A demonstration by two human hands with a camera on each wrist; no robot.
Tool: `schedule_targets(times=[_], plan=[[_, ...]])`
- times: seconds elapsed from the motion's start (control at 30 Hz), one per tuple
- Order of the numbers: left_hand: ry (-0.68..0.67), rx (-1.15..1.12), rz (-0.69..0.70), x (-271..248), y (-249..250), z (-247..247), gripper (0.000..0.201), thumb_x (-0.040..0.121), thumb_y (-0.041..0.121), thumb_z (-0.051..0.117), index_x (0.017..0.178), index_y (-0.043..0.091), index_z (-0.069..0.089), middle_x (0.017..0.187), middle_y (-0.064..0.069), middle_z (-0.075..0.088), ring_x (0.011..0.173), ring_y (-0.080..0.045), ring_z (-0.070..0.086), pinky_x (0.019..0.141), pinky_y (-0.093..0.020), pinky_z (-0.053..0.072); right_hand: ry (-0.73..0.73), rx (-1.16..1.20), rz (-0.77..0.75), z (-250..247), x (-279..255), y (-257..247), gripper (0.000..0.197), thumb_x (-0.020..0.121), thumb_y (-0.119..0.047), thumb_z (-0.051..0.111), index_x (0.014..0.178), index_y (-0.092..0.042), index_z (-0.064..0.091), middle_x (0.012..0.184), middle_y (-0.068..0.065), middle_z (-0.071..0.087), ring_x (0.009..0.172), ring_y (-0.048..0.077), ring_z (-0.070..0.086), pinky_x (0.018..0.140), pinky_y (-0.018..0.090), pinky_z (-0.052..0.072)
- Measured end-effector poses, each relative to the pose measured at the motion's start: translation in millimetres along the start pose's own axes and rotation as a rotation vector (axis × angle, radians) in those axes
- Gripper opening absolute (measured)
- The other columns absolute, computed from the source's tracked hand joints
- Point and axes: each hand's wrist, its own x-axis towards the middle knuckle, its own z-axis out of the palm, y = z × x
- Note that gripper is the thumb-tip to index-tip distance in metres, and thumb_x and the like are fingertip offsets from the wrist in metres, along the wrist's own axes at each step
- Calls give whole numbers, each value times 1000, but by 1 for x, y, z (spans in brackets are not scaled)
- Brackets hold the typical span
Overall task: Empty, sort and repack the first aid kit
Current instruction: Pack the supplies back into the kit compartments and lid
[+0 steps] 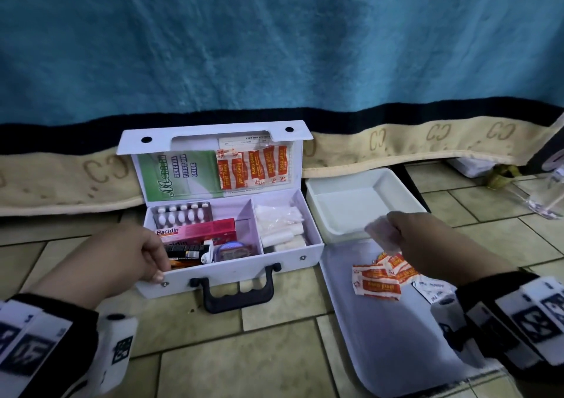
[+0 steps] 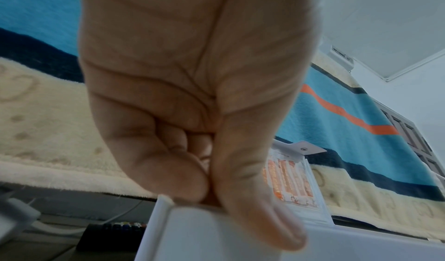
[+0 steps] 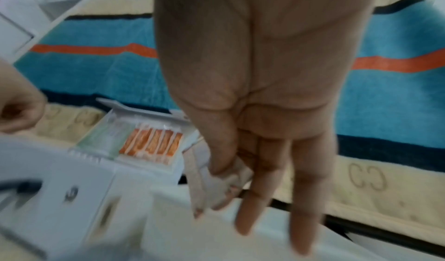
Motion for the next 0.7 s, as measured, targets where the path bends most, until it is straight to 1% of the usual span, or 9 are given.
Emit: schedule_targets(times=[0.07, 0.13, 0.23, 0.33, 0.4, 0.5, 0.57, 0.63, 0.7], plan=[[-11, -7, 0, -1, 1, 0, 32, 62, -3, 82, 50, 22, 67, 44, 10, 64, 47, -2, 59, 54, -20, 40, 66, 183, -40, -8, -1, -12, 24, 94, -20, 43, 71, -16, 39, 66, -2, 54, 67, 23, 51, 55, 19, 36], [-18, -20, 1, -2, 1, 0, 31, 63, -3, 80, 52, 22, 67, 44, 12, 64, 41, 6, 55, 51, -18, 40, 86, 375, -50, -14, 0, -28, 20, 95, -18, 41, 79, -7, 43, 71, 8, 61, 69, 27, 55, 67, 37, 46], [-10, 9, 11, -4, 2, -1, 30, 64, 2, 80, 53, 25, 66, 44, 15, 63, 43, 10, 55, 49, -13, 38, -63, 616, -82, -19, 2, -57, 11, 85, -13, 49, 82, -6, 40, 73, 12, 49, 66, 24, 42, 71, 48, 46], [-10, 28, 14, -4, 2, -2, 31, 64, 6, 81, 50, 28, 64, 48, 14, 65, 46, 11, 57, 54, -15, 40, -179, 685, -136, -15, 9, -86, 19, 84, -24, 60, 85, -13, 45, 71, 2, 44, 66, 15, 42, 68, 36, 44], [-25, 2, 8, -4, 0, -1, 32, 64, 5, 80, 49, 28, 64, 50, 12, 67, 48, 7, 59, 57, -14, 42, -163, 685, -178, -11, 15, -112, 8, 93, -28, 50, 88, -21, 49, 72, 3, 54, 61, 14, 49, 60, 24, 44], [1, -7, 20, -5, -1, 0, 33, 66, 6, 80, 48, 28, 62, 53, 10, 66, 54, 3, 59, 56, -16, 40, -202, 549, -352, -4, 29, -144, 25, 100, -30, 33, 106, -31, 58, 95, 8, 57, 89, 26, 55, 82, 35, 45], [14, -7, 27, -6, 1, -1, 32, 70, 6, 77, 51, 28, 62, 55, 10, 65, 57, 2, 60, 55, -16, 41, -264, 370, -433, -4, 37, -164, 31, 101, -31, 32, 117, -28, 59, 98, 6, 49, 95, 23, 49, 87, 31, 41], [12, 22, 29, -7, 3, -1, 25, 73, 8, 75, 59, 26, 66, 61, 10, 65, 67, -3, 65, 58, -18, 45, -321, 327, -484, -6, 48, -185, 28, 99, -28, 41, 96, -12, 64, 84, 9, 54, 76, 21, 54, 72, 33, 44], [30, 47, 36, -9, 3, -1, 18, 73, 9, 74, 65, 24, 70, 65, 8, 66, 74, -7, 68, 63, -19, 49, -347, 346, -500, -9, 58, -209, 29, 94, -27, 54, 69, -13, 57, 60, 1, 53, 52, 12, 47, 55, 29, 38]])
